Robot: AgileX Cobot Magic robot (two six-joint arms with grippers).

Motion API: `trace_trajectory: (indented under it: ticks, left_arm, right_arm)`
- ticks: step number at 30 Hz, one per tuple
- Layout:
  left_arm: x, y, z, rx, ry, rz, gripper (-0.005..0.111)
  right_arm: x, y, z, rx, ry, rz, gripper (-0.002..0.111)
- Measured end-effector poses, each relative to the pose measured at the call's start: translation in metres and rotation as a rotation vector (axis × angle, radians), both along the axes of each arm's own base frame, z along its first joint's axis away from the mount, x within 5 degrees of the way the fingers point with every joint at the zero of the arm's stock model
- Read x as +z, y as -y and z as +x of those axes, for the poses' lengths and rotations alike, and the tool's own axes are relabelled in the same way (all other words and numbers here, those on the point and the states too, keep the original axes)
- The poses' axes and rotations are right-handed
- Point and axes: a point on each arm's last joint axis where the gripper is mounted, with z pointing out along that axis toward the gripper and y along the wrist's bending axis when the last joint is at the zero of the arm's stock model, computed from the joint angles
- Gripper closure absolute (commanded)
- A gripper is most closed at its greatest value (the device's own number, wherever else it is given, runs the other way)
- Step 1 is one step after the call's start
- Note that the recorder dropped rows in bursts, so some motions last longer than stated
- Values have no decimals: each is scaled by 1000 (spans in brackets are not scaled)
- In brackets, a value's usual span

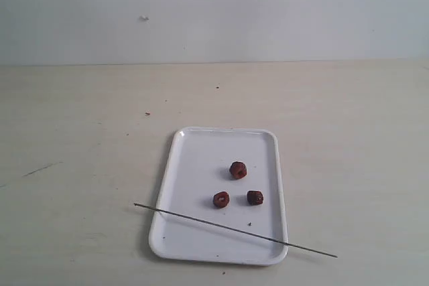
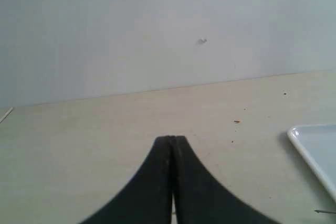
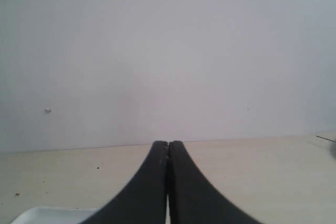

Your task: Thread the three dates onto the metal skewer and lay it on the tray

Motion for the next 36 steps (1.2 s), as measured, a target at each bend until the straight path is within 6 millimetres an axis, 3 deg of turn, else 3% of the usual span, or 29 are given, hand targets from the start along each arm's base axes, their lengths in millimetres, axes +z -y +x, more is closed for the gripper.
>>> trace_trajectory:
  ticks: [18, 27, 32, 36]
  left_arm:
    - [0, 0, 0, 0, 0, 0, 107]
    - [0, 3, -1, -56, 0, 0, 107]
    - [0, 4, -1, -60, 0, 0, 107]
    - [0, 4, -1, -60, 0, 0, 107]
  right_arm:
    - [1, 0, 0, -1, 11, 12, 108]
    - [16, 8, -3, 38, 216, 730, 108]
    - [24, 12, -6, 47, 325, 847, 108]
    - [36, 15, -7, 16, 366, 769, 108]
